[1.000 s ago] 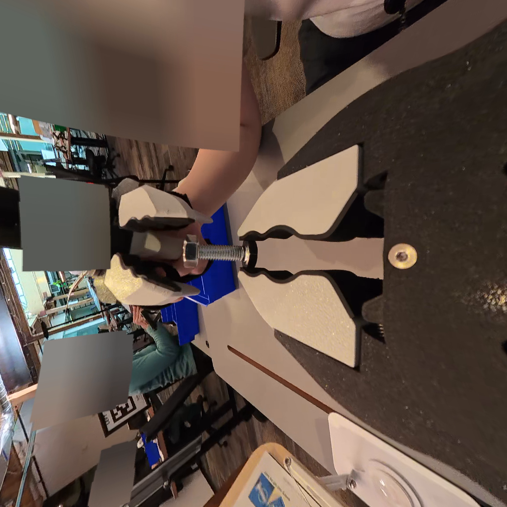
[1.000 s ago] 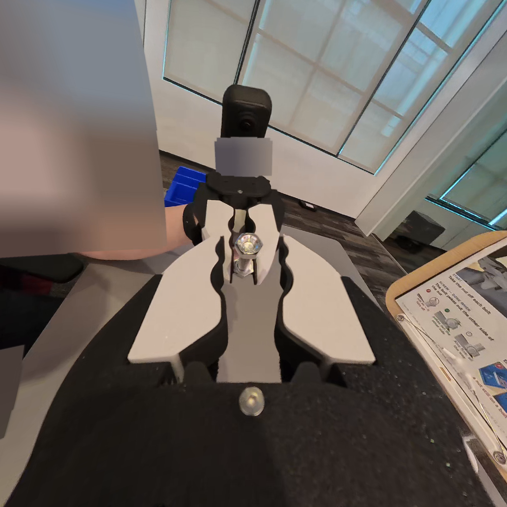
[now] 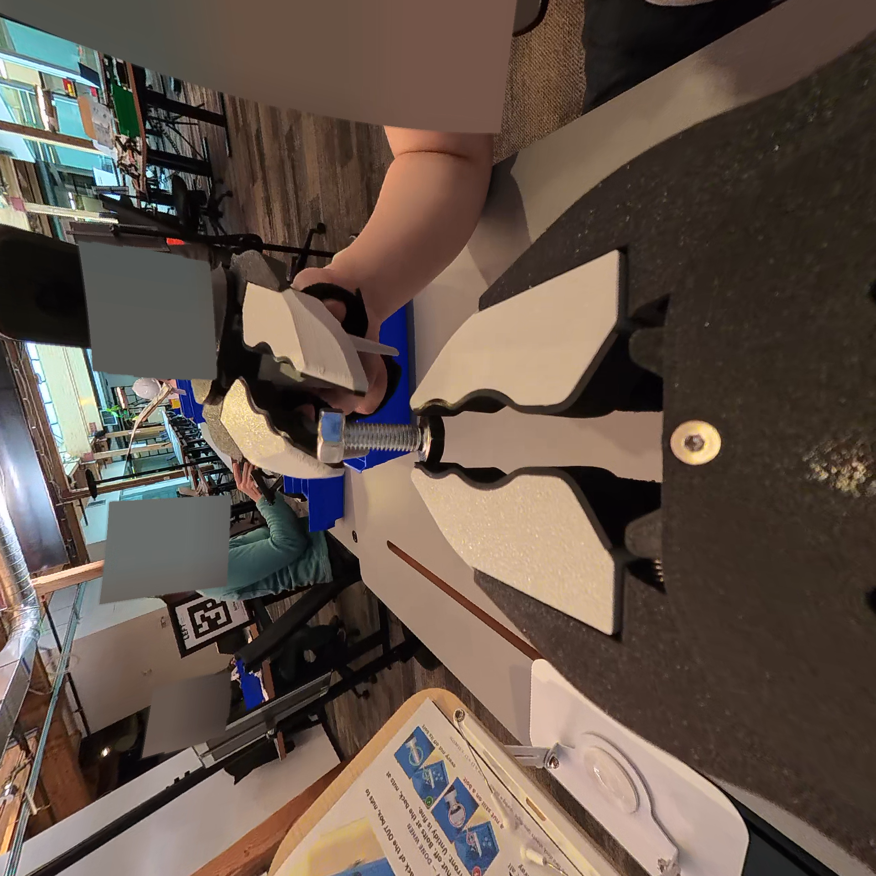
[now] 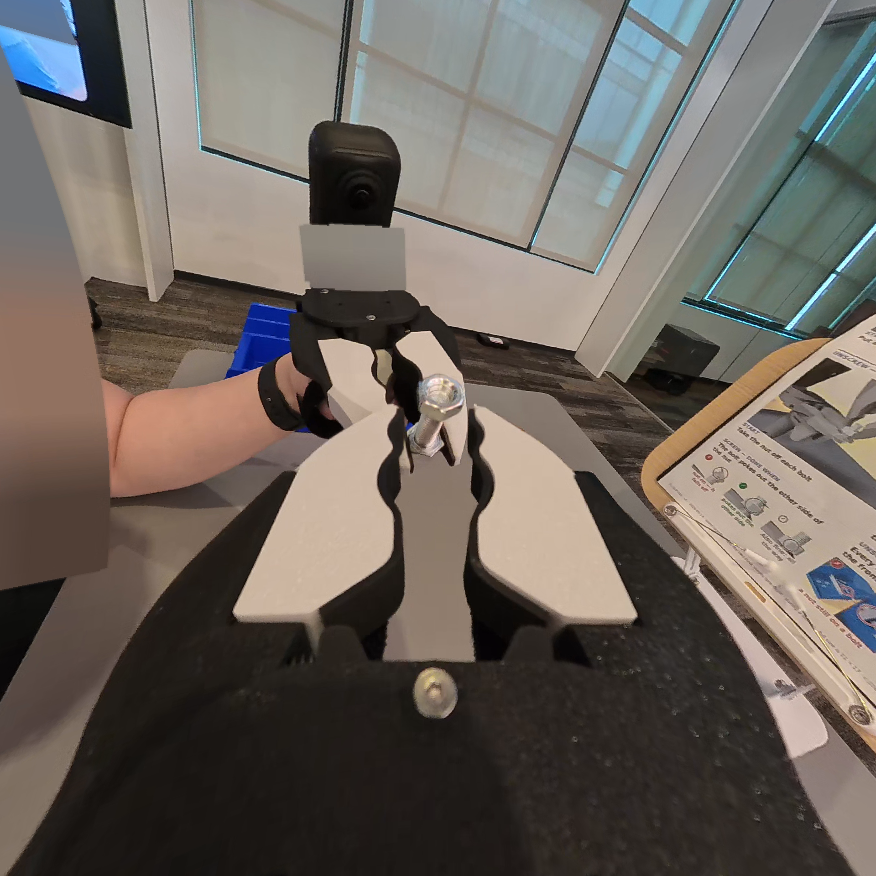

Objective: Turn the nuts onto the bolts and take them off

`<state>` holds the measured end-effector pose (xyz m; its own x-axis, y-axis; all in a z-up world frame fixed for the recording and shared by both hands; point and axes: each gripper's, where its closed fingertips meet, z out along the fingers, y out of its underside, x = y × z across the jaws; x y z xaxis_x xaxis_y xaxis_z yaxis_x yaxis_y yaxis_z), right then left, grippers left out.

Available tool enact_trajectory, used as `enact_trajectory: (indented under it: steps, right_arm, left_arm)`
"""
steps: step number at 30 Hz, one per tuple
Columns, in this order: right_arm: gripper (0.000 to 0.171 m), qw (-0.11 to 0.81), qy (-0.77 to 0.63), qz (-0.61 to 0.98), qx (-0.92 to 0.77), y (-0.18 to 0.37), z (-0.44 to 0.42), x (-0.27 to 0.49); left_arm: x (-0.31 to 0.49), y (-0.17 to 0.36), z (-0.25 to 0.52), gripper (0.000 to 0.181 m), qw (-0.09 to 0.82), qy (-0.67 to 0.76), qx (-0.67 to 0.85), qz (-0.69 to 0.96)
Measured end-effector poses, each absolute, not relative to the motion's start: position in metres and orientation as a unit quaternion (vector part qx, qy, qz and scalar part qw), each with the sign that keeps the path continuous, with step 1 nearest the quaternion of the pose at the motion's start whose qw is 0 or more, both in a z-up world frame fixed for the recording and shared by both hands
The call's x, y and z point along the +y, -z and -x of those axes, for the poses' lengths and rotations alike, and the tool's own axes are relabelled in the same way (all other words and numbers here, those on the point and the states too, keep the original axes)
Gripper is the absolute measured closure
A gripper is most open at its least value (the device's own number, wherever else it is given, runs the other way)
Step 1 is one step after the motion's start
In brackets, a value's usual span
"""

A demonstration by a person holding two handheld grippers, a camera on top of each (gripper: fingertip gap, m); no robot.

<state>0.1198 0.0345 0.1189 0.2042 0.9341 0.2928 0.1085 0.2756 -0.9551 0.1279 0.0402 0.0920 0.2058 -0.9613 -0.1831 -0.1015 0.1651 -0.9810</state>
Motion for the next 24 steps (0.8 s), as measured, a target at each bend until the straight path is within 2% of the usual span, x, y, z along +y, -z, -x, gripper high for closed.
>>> enact_trajectory:
  steps: [15,19,21,24]
  right_arm:
    - [0.148,0.600,-0.328,0.503,-0.529,-0.120,-0.123,0.035]
    - [0.156,0.593,-0.351,0.497,-0.527,-0.125,-0.125,0.028]
    - [0.154,0.599,-0.353,0.501,-0.514,-0.127,-0.125,0.032]
    - [0.142,0.609,-0.345,0.505,-0.505,-0.126,-0.124,0.038]
  left_arm:
    - [0.044,-0.090,-0.128,0.163,0.575,0.365,0.503,0.532]
    - [0.046,-0.092,-0.124,0.163,0.574,0.373,0.495,0.534]
    - [0.044,-0.092,-0.126,0.163,0.573,0.372,0.499,0.533]
    - [0.040,-0.092,-0.130,0.163,0.571,0.374,0.506,0.528]
